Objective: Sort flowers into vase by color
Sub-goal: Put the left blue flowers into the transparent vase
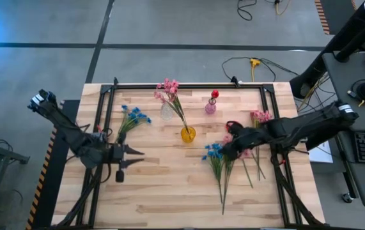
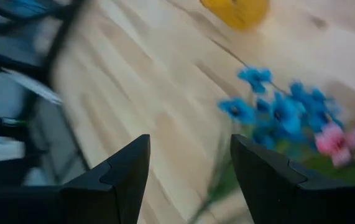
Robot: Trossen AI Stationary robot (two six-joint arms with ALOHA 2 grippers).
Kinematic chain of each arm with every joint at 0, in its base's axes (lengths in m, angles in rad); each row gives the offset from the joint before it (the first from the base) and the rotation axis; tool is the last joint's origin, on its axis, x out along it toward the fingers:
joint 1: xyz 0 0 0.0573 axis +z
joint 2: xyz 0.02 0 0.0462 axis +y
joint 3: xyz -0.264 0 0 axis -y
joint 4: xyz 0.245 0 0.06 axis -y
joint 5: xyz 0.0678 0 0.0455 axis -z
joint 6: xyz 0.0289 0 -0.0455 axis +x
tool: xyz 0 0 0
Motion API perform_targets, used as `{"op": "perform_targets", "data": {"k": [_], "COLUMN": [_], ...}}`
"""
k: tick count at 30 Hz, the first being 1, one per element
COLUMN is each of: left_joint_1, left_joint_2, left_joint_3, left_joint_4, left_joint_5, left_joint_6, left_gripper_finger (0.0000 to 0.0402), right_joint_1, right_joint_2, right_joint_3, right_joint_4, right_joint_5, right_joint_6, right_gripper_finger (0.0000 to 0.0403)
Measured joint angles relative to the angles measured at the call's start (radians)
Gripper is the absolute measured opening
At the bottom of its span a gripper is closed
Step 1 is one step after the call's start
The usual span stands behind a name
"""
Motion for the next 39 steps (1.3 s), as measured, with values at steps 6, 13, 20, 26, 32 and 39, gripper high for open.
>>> {"op": "perform_targets", "data": {"k": [6, 13, 20, 26, 32, 39], "left_joint_1": [0.0, 0.006, 0.005, 0.005, 0.005, 0.005], "left_joint_2": [-0.067, -0.125, -0.11, -0.094, -0.095, -0.086], "left_joint_3": [0.0, -0.011, -0.056, -0.046, -0.037, -0.039], "left_joint_4": [-0.129, -0.221, -0.158, -0.082, -0.034, 0.03], "left_joint_5": [-0.193, 0.018, 0.038, -0.096, -0.144, -0.144], "left_joint_6": [-0.021, -0.153, -0.088, -0.063, -0.066, -0.079], "left_gripper_finger": [0.0075, 0.0075, 0.0075, 0.0075, 0.0075, 0.0076], "right_joint_1": [0.059, 0.133, 0.166, 0.165, 0.165, 0.163], "right_joint_2": [0.234, 0.449, 0.592, 0.68, 0.748, 0.798], "right_joint_3": [0.247, 0.4, 0.431, 0.428, 0.425, 0.42], "right_joint_4": [-0.364, -0.472, -0.473, -0.465, -0.452, -0.383], "right_joint_5": [0.0, -0.011, -0.025, 0.004, 0.019, 0.017], "right_joint_6": [0.104, 0.134, 0.15, 0.146, 0.133, 0.098], "right_gripper_finger": [0.0215, 0.0215, 0.0241, 0.0294, 0.0315, 0.0304]}}
